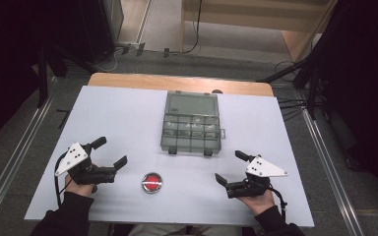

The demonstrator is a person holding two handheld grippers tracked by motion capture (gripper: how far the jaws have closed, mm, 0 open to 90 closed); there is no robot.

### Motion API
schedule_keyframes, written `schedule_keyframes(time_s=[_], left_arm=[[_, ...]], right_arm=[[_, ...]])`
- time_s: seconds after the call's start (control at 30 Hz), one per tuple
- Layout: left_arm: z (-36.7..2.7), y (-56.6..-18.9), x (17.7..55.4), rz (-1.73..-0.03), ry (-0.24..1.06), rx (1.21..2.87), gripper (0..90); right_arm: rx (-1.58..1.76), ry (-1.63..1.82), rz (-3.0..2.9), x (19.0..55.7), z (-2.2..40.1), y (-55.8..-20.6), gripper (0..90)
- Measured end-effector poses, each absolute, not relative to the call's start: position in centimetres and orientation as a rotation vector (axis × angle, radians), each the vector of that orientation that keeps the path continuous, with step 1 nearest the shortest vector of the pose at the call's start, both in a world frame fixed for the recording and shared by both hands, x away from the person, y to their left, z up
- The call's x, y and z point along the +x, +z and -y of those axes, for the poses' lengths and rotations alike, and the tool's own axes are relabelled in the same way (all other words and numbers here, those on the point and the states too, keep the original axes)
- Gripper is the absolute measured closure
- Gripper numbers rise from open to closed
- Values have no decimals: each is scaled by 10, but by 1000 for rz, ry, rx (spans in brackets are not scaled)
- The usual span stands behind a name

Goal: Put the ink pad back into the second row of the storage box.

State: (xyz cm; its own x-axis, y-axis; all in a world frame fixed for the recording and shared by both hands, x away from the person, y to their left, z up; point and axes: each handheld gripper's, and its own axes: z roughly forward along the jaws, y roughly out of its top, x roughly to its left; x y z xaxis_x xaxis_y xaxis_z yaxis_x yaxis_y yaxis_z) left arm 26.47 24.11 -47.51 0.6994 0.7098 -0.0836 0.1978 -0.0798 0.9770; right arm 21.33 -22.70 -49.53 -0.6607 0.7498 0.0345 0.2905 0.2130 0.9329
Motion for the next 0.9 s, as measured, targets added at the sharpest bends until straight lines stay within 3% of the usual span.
schedule_keyframes(time_s=[0.9], left_arm=[[-241,-475,265,-757,507,1637,0]], right_arm=[[855,1348,-2351,223,167,-490,0]])
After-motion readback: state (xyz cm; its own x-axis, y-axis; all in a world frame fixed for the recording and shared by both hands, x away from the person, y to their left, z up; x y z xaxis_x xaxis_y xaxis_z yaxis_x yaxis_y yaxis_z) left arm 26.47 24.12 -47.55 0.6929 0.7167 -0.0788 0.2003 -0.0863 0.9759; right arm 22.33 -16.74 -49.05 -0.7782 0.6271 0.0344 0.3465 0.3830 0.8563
